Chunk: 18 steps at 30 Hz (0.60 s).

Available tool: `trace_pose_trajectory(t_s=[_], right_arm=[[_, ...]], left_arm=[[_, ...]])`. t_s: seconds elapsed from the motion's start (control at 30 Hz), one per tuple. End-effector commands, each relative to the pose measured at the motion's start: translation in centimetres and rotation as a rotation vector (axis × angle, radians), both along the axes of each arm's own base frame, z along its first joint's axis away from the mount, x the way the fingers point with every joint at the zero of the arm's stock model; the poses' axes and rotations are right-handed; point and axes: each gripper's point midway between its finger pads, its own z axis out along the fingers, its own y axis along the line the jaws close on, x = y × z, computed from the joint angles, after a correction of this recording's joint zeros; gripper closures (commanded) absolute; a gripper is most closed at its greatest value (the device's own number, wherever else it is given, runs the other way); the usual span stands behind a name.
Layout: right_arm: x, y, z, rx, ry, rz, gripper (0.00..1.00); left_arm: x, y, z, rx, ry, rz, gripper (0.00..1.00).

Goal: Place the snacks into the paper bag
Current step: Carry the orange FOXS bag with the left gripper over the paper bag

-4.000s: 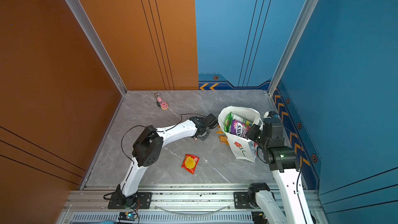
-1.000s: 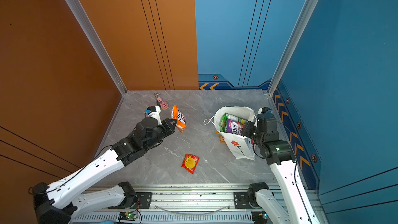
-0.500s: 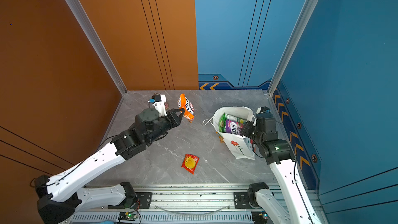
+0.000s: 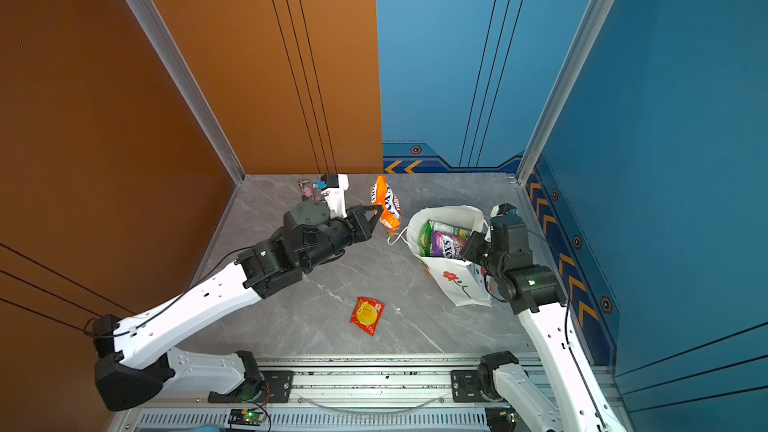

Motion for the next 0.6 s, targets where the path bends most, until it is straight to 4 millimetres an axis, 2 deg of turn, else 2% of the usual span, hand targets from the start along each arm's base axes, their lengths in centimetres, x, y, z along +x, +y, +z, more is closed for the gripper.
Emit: trace_pose_trajectory(t_s=[0.0,0.3,0.57], right_arm=[[1.0,0.7,4.5,0.01,-0.159,0.039,1.0],[1.1,1.1,4.7,0.02,-0.164,0.052,1.0],[1.1,1.1,4.8,0.02,-0.166,0.053,1.0]], left_arm=[[-1.2,-1.7,4.3,-0.082,-0.08,-0.077,1.0],[-2.1,-6.4,4.4,-0.115,-0.057,-0.188,1.0],[-2.8,-9.1,4.1,-0.132,-0.029,-0.263,1.0]])
